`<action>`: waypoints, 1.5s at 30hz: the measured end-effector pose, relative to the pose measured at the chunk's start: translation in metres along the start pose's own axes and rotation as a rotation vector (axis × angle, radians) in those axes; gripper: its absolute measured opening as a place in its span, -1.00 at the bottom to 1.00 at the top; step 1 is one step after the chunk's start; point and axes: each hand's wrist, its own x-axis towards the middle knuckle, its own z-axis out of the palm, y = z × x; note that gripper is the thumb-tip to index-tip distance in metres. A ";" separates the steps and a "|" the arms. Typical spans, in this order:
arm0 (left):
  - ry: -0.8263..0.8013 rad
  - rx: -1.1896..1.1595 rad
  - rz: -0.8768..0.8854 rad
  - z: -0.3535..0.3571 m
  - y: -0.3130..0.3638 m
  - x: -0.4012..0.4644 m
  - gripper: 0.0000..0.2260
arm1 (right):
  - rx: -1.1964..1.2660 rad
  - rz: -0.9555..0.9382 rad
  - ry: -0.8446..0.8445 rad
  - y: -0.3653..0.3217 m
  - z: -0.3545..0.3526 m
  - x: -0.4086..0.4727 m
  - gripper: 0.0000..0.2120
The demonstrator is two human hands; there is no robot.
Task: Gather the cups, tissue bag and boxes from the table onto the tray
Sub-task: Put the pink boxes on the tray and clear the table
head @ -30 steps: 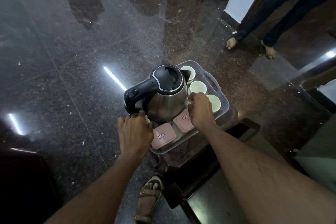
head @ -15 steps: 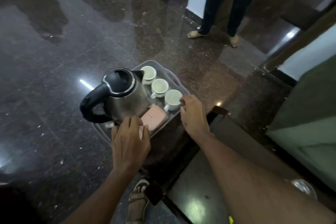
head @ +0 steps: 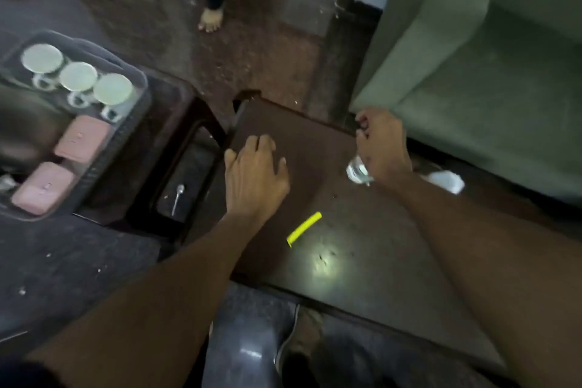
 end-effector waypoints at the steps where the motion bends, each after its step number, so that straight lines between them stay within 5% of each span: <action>1: -0.026 0.004 0.013 0.009 0.010 -0.008 -0.79 | 0.007 0.030 0.003 0.020 -0.005 -0.011 -0.74; 8: -0.209 0.075 0.028 0.067 0.039 -0.072 -0.68 | -0.001 0.119 -0.039 0.112 -0.013 -0.082 -0.77; 16: -0.316 0.201 0.024 0.108 0.034 -0.111 -0.63 | 0.067 0.129 -0.067 0.140 0.018 -0.144 -0.77; 31: -0.464 0.287 -0.079 0.138 -0.021 -0.113 -0.67 | 0.160 0.025 -0.406 0.051 0.142 -0.141 -0.55; 39: -0.534 0.215 -0.096 0.144 -0.034 -0.098 -0.59 | 0.019 0.063 -0.395 0.037 0.158 -0.124 -0.74; 45: -0.351 0.085 -0.118 0.105 -0.049 -0.053 -0.67 | -0.073 0.008 -0.356 -0.016 0.134 -0.079 -0.75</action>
